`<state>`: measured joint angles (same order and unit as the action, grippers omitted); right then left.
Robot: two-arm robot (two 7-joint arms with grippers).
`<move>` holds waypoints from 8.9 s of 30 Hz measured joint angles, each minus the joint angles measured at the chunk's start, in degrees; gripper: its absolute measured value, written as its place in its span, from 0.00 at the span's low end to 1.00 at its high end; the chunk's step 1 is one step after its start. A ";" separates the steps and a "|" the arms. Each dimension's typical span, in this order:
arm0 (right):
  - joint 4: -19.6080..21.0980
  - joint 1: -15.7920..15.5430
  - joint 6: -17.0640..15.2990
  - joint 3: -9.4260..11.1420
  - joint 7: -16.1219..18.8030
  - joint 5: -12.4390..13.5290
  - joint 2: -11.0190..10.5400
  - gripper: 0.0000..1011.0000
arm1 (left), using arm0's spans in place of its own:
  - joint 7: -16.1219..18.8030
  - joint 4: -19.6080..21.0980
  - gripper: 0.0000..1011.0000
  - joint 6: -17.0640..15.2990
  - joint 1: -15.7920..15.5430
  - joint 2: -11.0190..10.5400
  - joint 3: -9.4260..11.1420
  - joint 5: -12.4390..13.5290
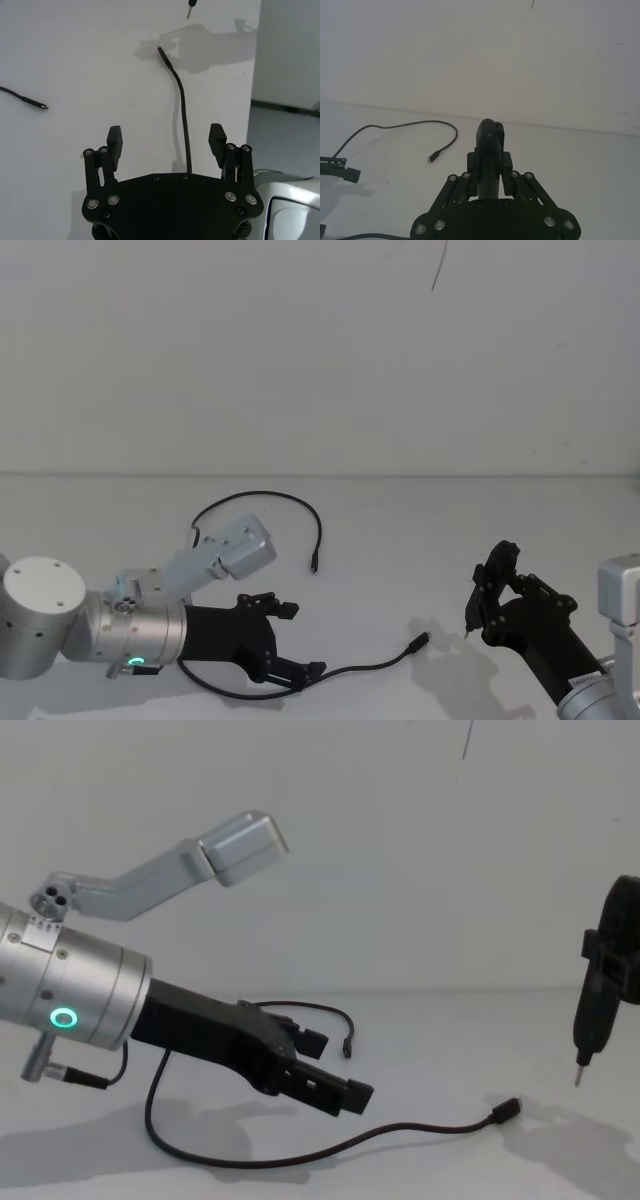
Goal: Pick up the data cable with the one hand.
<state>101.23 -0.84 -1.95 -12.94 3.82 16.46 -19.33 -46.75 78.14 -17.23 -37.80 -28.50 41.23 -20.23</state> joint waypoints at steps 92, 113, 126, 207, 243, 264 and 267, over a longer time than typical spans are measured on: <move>2.59 -0.22 -1.38 0.62 0.81 0.23 -0.54 0.26 | 4.09 -3.28 0.04 2.40 -0.28 2.77 4.35 3.80; 12.75 -3.16 -6.56 3.27 0.79 1.08 -1.45 0.26 | 3.16 6.11 0.04 12.62 4.89 -2.72 2.21 4.65; 17.49 -5.44 -10.21 5.84 0.59 1.40 -2.55 0.26 | 4.04 8.94 0.04 14.68 6.69 -4.31 0.77 4.73; 11.70 -3.68 -9.52 5.27 4.64 4.29 2.93 0.26 | 4.48 10.29 0.04 15.65 7.56 -5.07 0.12 4.74; 9.58 -3.16 -7.56 5.42 5.15 6.04 2.67 0.26 | 4.48 10.28 0.04 15.65 7.56 -5.07 0.13 4.74; 9.43 -3.12 -7.27 5.45 5.18 6.37 2.57 0.26 | 4.48 10.28 0.04 15.65 7.56 -5.07 0.13 4.74; 9.42 -3.12 -7.25 5.45 5.18 6.39 2.58 0.26 | 4.48 10.28 0.04 15.65 7.56 -5.07 0.13 4.74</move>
<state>110.65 -3.96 -9.20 -7.49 9.00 22.85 -16.76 -42.28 88.42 -1.58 -30.24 -33.57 41.36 -15.49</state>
